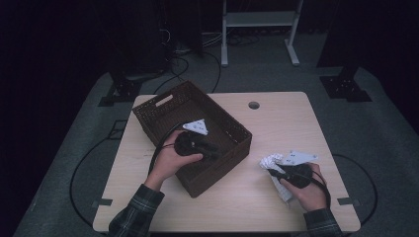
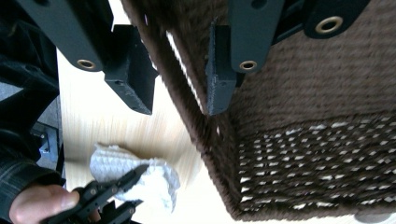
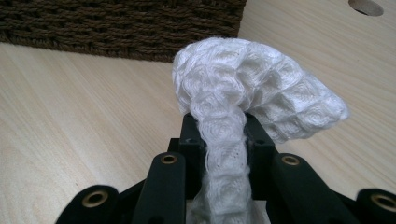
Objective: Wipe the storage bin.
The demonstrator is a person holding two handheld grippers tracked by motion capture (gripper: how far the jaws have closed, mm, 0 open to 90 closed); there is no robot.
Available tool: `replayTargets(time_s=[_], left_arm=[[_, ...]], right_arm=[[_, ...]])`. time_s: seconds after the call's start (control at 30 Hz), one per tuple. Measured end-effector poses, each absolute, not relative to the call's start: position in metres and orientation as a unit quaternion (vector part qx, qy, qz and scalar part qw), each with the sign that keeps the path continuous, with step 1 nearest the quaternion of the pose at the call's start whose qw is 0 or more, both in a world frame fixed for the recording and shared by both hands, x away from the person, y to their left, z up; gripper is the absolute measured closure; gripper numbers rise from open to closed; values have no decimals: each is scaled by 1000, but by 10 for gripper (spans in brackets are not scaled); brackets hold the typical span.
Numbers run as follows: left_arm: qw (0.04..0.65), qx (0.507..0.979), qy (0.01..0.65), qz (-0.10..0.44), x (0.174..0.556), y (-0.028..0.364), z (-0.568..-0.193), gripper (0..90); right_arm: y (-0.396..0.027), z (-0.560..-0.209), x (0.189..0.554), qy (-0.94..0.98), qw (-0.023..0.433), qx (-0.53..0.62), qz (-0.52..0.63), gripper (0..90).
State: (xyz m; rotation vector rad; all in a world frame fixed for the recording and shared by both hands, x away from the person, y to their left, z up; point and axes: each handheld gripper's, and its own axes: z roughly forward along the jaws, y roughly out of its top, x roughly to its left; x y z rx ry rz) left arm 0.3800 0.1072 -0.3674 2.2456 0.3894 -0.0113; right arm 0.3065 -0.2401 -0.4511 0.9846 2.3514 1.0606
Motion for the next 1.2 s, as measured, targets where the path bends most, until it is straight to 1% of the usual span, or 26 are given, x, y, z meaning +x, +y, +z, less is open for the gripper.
replayTargets(time_s=[0.07,0.17,0.23,0.27,0.33,0.7,0.9,1.0,1.2], left_arm=[[412,897,157,-3,376,116,-365,645],[406,899,165,-4,369,132,-363,709],[402,900,171,-1,364,142,-362,768],[401,899,174,-1,362,147,-361,821],[402,898,180,-4,357,156,-361,897],[401,892,207,17,328,198,-360,899],[396,892,219,18,320,213,-367,899],[393,892,222,13,318,215,-372,900],[396,893,215,4,321,205,-380,899]], right_arm=[[-241,-451,307,834,190,353,379,734],[-242,-450,306,833,191,353,381,735],[-242,-450,307,834,191,353,379,735],[-242,-451,307,835,191,352,378,735],[-242,-451,307,835,191,352,378,734],[-241,-451,306,836,190,350,377,734],[-241,-451,306,835,191,351,378,735],[-241,-451,306,835,191,352,377,734],[-241,-451,307,835,192,352,376,735]])
